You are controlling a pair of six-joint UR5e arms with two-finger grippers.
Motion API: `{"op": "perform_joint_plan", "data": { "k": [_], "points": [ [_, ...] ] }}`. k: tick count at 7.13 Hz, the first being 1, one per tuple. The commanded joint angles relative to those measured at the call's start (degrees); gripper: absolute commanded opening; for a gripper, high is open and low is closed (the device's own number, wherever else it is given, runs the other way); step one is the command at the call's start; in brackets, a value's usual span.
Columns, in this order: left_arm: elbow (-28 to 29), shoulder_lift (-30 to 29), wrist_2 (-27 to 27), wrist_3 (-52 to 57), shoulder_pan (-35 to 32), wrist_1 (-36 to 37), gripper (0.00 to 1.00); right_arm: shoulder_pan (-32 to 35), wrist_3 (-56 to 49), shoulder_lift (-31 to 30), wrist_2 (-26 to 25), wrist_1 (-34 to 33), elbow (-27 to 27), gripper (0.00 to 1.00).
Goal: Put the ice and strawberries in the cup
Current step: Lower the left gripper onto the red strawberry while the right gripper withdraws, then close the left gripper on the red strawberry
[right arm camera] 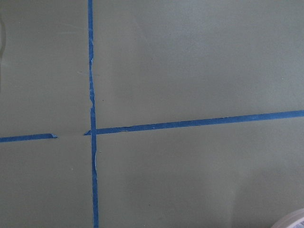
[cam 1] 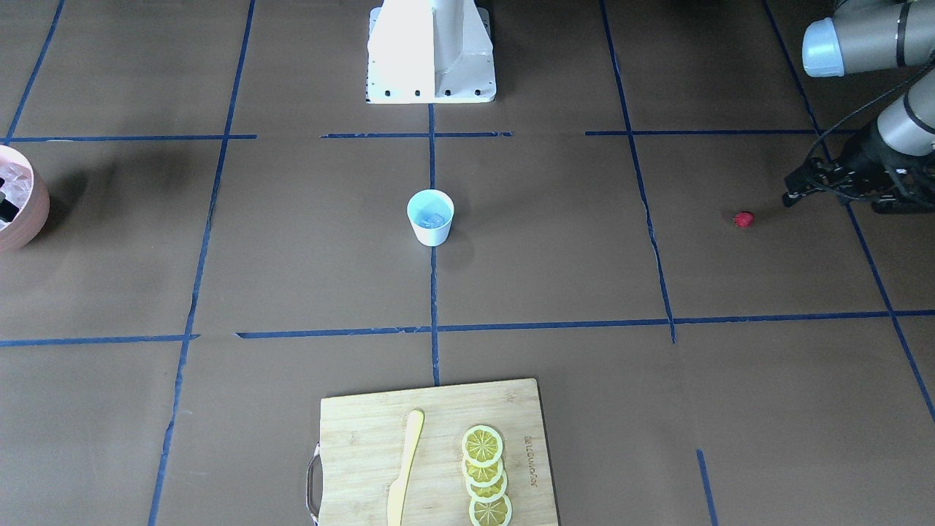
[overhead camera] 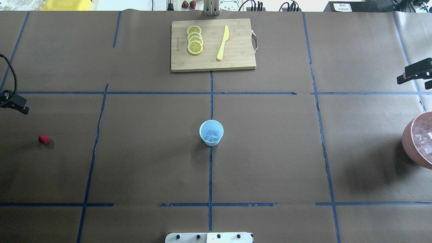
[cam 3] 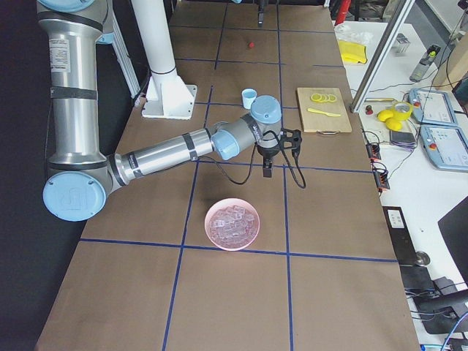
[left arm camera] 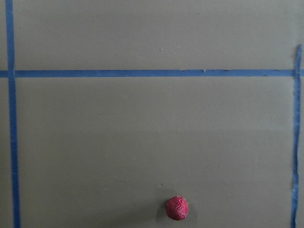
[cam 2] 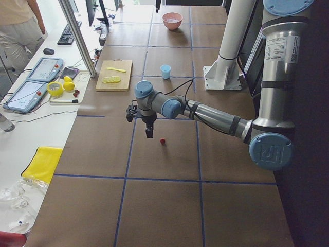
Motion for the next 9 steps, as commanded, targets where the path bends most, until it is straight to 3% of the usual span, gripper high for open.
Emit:
{"op": "perform_joint_plan", "data": {
  "k": [1, 9],
  "points": [
    [5.5, 1.9, 7.2, -10.8, 8.2, -13.8, 1.00, 0.0, -0.5, -0.1, 0.0, 0.0, 0.0, 1.00],
    [8.6, 1.7, 8.1, -12.0, 13.3, -16.0, 0.97, -0.1, -0.2, 0.0, 0.0, 0.1, -0.1, 1.00]
  ]
}}
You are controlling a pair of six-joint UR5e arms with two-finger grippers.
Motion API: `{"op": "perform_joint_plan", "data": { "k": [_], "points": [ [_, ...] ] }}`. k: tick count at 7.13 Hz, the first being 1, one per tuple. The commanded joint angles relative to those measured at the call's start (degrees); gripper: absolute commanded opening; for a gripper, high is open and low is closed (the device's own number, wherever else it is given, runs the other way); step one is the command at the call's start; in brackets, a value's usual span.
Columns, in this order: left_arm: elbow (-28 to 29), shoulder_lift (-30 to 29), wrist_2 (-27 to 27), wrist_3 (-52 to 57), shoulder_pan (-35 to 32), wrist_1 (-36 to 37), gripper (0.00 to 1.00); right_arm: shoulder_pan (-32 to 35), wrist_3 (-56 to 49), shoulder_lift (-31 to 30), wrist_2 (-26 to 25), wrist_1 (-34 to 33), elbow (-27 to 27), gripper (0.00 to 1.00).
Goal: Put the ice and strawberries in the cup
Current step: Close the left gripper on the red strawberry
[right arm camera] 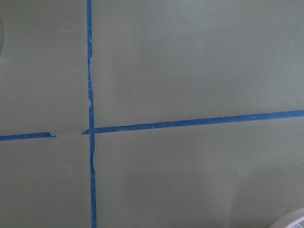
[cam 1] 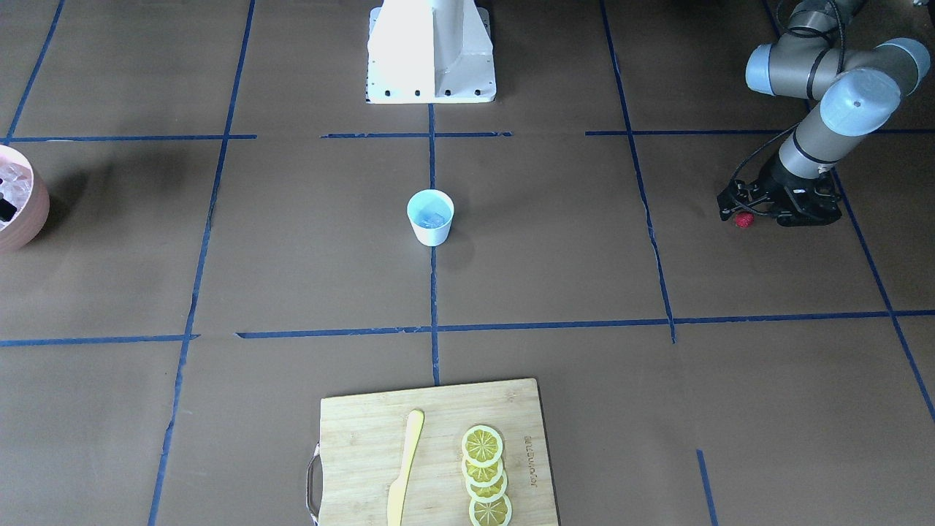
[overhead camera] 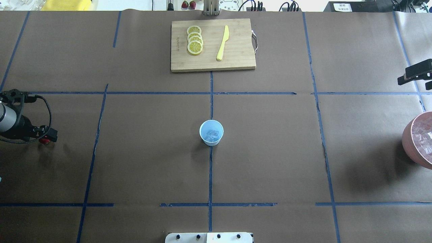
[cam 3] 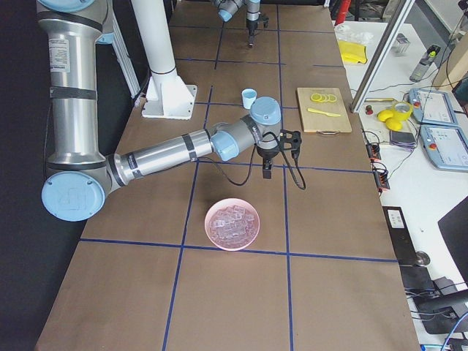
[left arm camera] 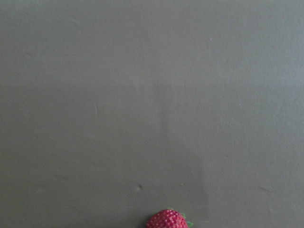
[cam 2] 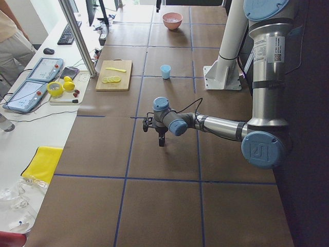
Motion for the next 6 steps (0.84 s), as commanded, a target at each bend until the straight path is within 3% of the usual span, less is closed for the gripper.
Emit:
{"op": "perform_joint_plan", "data": {
  "k": [1, 3, 4, 5, 6],
  "points": [
    [0.5, -0.1, 0.0, 0.2, 0.3, -0.1, 0.94, 0.0, 0.0, 0.0, 0.1, 0.1, 0.1, 1.00],
    [0.6, -0.2, 0.0, 0.2, 0.3, -0.1, 0.84, 0.0, 0.0, -0.1, 0.1, 0.2, 0.1, 1.00],
    [0.6, -0.2, 0.0, 0.2, 0.3, -0.1, 0.74, 0.0, 0.0, -0.1, 0.1, 0.3, 0.2, 1.00],
    [0.6, -0.1, 0.0, 0.2, 0.3, -0.1, 0.58, 0.0, 0.0, -0.1, 0.1, 0.3, 0.3, 1.00],
    [0.5, -0.1, 0.0, 0.2, 0.3, -0.1, 0.32, 0.0, 0.0, -0.2, 0.1, 0.3, 0.6, 1.00]
  ]
}}
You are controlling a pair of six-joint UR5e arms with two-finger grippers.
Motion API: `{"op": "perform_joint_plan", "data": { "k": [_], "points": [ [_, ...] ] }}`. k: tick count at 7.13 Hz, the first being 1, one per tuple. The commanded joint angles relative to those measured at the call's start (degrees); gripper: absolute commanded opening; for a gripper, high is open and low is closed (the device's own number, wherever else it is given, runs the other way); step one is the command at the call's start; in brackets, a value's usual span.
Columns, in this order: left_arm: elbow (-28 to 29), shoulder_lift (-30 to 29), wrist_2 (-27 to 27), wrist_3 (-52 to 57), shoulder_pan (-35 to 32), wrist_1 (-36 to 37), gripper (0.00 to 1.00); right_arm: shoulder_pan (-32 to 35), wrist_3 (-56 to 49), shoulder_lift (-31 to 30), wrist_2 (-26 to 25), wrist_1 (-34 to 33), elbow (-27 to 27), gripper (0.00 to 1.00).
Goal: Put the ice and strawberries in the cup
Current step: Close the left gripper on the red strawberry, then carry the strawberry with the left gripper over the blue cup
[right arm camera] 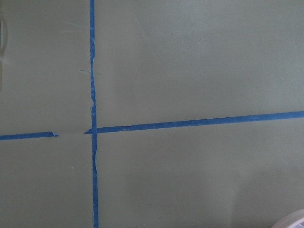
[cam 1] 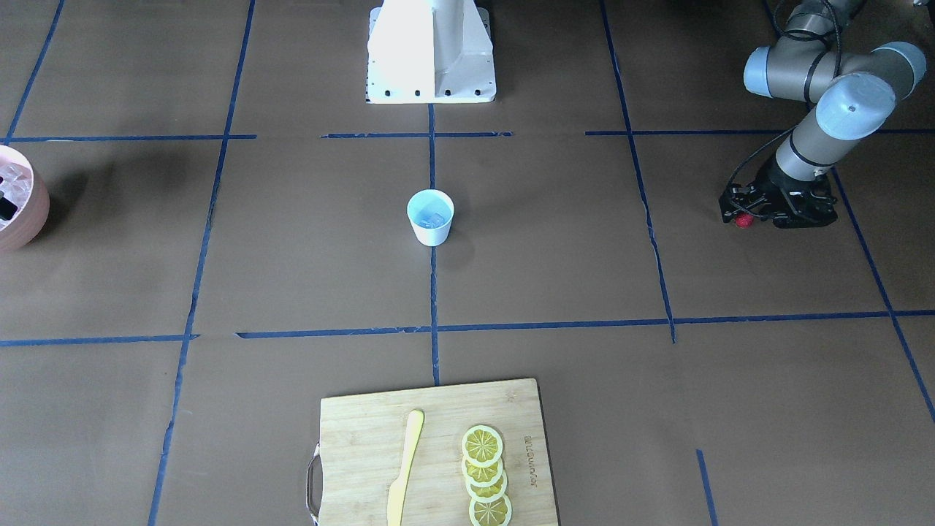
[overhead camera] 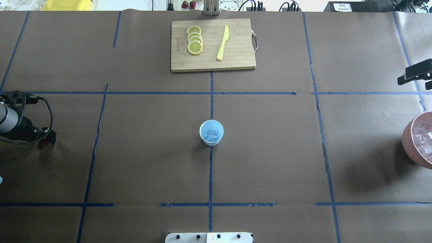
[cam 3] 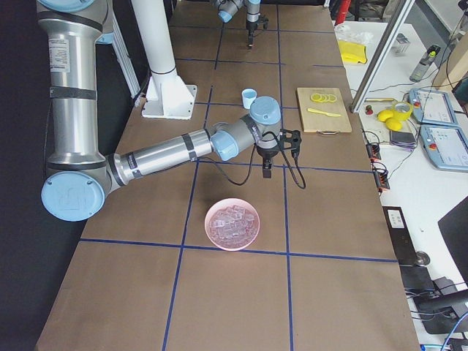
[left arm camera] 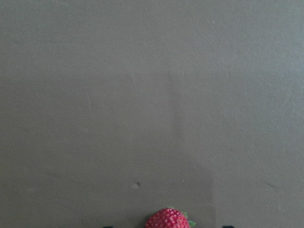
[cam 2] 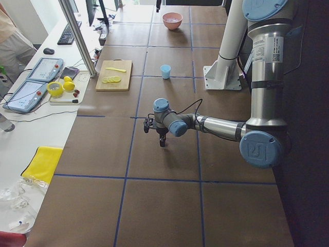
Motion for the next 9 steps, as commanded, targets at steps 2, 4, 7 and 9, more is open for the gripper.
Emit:
{"op": "perform_joint_plan", "data": {
  "k": [2, 4, 7, 9],
  "points": [
    [-0.6, 0.0, 0.1, 0.0, 0.0, 0.0, 0.04, 0.1, 0.1, -0.2, 0.1, 0.2, 0.3, 1.00],
    [-5.9, -0.3, -0.4, -0.3, -0.1, 0.1, 0.00, 0.1, 0.1, -0.6, 0.0, 0.4, 0.3, 1.00],
    [-10.3, -14.0, -5.5, -13.4, 0.3, 0.7, 0.00, 0.1, -0.2, -1.0, -0.1, 0.5, 0.2, 1.00],
    [-8.9, -26.0, -4.5, -23.3, 9.3, 0.9, 0.00, 0.1, -0.2, -1.0, -0.2, 0.5, 0.2, 1.00]
  ]
}}
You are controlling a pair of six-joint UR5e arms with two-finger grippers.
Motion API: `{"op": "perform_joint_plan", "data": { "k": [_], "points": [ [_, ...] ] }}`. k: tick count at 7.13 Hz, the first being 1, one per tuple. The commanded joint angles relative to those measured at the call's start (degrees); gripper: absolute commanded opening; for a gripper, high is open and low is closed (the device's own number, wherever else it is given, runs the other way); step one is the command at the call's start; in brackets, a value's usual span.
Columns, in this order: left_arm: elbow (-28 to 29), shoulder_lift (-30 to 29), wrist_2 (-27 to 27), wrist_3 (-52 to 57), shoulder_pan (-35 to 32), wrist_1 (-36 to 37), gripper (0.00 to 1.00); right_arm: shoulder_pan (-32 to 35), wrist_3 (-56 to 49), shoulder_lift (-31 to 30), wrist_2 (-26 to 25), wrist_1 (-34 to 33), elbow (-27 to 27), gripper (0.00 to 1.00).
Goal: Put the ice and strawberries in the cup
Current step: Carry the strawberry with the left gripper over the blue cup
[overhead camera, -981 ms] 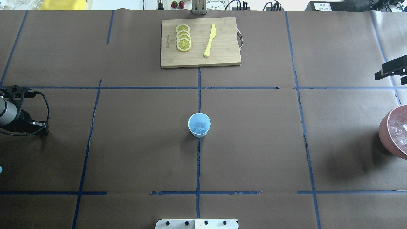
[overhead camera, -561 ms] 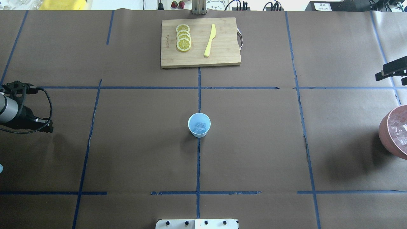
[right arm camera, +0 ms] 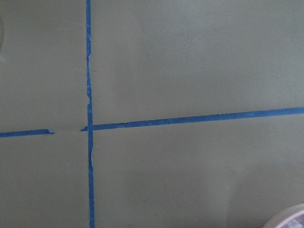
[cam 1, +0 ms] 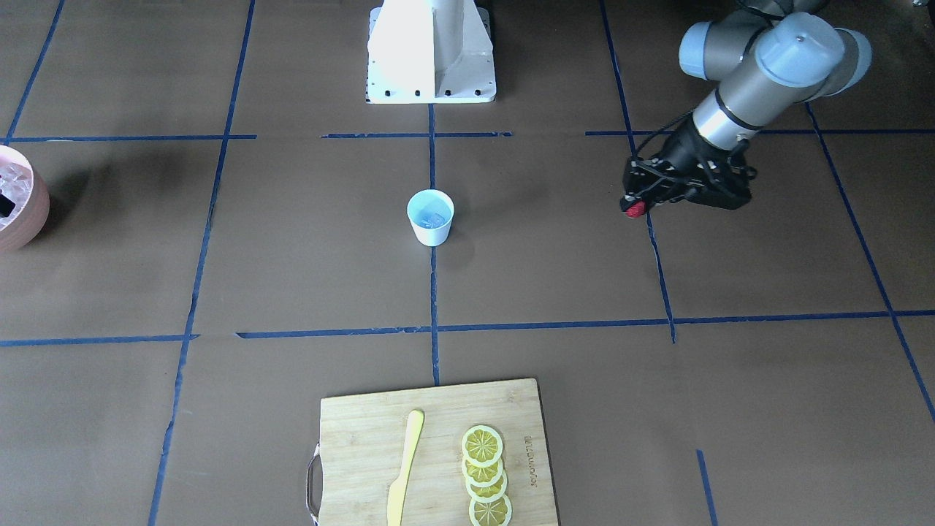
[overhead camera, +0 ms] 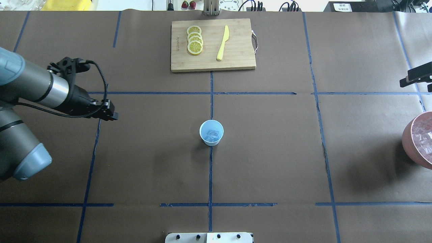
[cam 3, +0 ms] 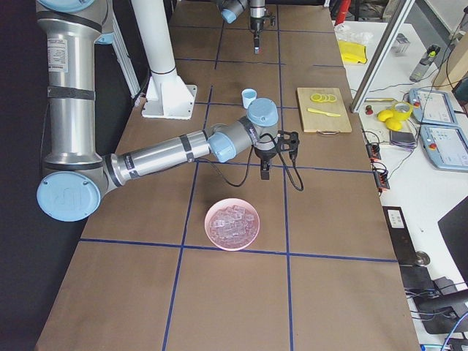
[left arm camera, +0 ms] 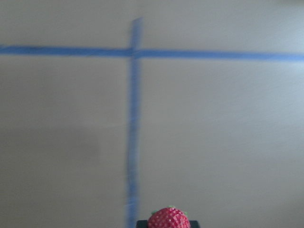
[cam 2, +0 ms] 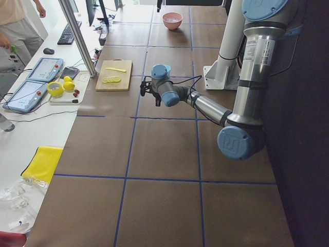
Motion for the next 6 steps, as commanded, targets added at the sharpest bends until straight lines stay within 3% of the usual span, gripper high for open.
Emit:
{"op": "perform_joint_plan", "data": {
  "k": [1, 3, 6],
  "points": [
    [2.9, -11.6, 0.8, -7.9, 6.4, 0.1, 0.00, 0.0, 0.1, 0.0, -0.1, 0.0, 0.0, 1.00],
    [9.5, -20.2, 10.6, -8.1, 12.8, 0.1, 0.02, 0.0, 0.2, 0.1, 0.0, 0.0, 0.1, 1.00],
    [12.9, -22.9, 12.2, -7.7, 13.6, -0.1, 0.10, 0.0, 0.6, -0.1, 0.1, 0.1, 0.5, 1.00]
  ]
}}
